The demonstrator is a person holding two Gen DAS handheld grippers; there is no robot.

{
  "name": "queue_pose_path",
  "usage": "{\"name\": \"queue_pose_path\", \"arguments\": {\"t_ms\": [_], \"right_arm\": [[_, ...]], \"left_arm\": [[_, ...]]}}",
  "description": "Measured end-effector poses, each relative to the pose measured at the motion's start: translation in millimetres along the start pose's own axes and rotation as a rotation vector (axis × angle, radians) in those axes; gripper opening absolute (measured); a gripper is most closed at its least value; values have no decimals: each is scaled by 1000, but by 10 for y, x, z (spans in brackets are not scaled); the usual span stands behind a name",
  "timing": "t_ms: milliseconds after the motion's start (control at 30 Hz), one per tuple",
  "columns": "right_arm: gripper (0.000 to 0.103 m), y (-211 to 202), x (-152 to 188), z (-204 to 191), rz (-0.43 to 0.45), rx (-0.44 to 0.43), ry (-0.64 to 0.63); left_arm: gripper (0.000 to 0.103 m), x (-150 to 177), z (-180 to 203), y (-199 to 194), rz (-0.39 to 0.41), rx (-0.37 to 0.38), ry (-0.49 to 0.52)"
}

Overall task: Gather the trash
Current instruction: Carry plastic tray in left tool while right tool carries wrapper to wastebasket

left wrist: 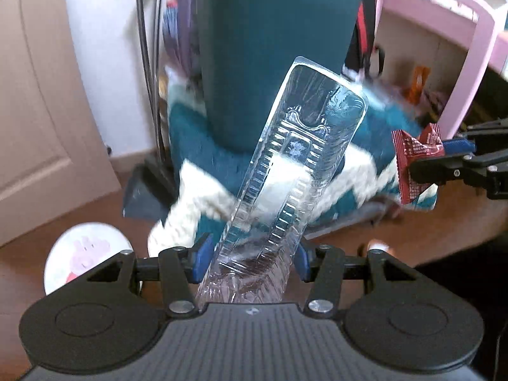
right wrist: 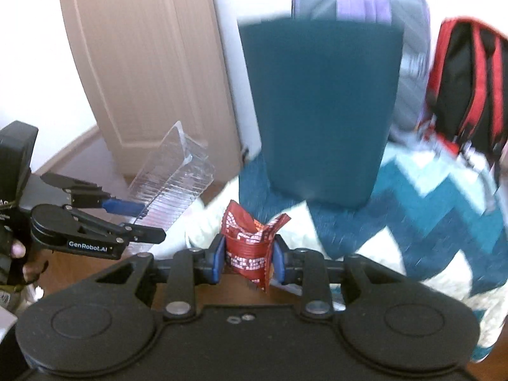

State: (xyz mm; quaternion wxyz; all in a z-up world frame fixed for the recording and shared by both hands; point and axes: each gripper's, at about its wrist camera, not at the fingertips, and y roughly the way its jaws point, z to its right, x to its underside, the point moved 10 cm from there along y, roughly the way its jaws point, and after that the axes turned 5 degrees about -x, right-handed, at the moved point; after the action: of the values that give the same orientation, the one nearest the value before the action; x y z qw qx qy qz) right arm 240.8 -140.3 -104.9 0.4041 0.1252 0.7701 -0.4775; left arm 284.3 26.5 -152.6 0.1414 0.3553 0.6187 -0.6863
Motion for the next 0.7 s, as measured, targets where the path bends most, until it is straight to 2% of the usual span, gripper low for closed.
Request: {"name": "queue_pose_path", "arguments": {"t_ms": [200,433,600,700], "right_arm": [[30,-533,-564,39,133,51,-51],[30,-865,-1297,220,259,117,-96],[30,-880,-1767,369,304,158,-151],[30,-853,-2035,462,328,172,-156]], "left_arm": [[51,-498,136,-456,97,-61,-26],[52,-1344,316,-861,188,-85,-72],[53,-1965,382,-968,259,-111,-78],[53,-2332,375,-973,274,-109,-110]]}}
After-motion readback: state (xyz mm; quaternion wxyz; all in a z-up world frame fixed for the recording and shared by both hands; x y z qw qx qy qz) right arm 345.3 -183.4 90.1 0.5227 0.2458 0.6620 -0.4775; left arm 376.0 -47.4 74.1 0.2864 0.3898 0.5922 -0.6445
